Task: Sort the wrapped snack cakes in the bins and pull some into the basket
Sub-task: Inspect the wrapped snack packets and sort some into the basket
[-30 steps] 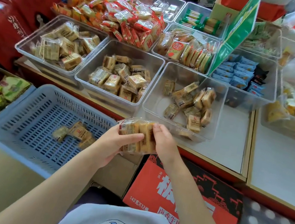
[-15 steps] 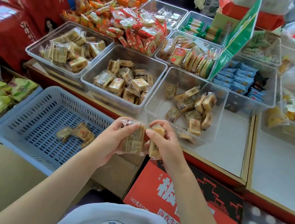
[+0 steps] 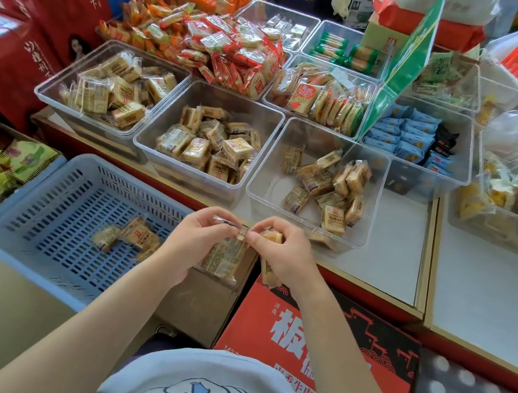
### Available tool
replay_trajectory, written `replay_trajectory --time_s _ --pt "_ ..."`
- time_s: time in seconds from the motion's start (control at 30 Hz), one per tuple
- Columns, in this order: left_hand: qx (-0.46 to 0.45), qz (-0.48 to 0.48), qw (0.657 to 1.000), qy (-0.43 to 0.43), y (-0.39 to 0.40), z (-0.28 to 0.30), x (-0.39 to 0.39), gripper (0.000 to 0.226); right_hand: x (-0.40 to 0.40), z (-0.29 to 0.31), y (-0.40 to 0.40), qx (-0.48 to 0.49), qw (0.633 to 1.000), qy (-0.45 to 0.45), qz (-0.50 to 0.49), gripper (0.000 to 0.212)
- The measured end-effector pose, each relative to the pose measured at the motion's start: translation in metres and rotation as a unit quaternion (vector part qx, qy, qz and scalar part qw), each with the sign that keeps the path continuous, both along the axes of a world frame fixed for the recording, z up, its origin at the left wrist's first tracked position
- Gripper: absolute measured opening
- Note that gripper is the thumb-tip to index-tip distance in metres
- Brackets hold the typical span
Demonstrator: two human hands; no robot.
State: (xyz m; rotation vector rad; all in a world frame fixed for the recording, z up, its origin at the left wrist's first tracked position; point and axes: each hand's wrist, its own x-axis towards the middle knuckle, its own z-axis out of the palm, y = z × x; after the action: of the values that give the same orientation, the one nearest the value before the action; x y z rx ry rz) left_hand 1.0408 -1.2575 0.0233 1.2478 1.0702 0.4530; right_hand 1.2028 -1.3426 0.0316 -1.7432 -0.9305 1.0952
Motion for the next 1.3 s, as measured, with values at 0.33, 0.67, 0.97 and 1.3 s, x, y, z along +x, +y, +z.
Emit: replay_trajectory --time_s 0.33,0.67,0.97,1.3 --pt "0.022 -0.01 1.0 -0.001 0.011 0.003 0.006 0.013 0.018 0.011 0.007 0.001 0.997 -0.075 0.0 0.02" --pt "-0.033 -0.084 0.996 0.006 0.015 0.001 0.016 0.083 0.017 0.013 0.025 0.017 0.984 0.116 -0.135 0.016" --pt "-0.158 0.1 0.968 -0.167 0.033 0.008 0.005 0.035 0.016 0.004 0.024 -0.021 0.987 0.129 -0.093 0.027" --pt "-0.217 0.035 0.962 -0.163 0.028 0.005 -0.002 0.036 0.01 0.001 0.025 0.0 0.992 0.101 -0.079 0.015"
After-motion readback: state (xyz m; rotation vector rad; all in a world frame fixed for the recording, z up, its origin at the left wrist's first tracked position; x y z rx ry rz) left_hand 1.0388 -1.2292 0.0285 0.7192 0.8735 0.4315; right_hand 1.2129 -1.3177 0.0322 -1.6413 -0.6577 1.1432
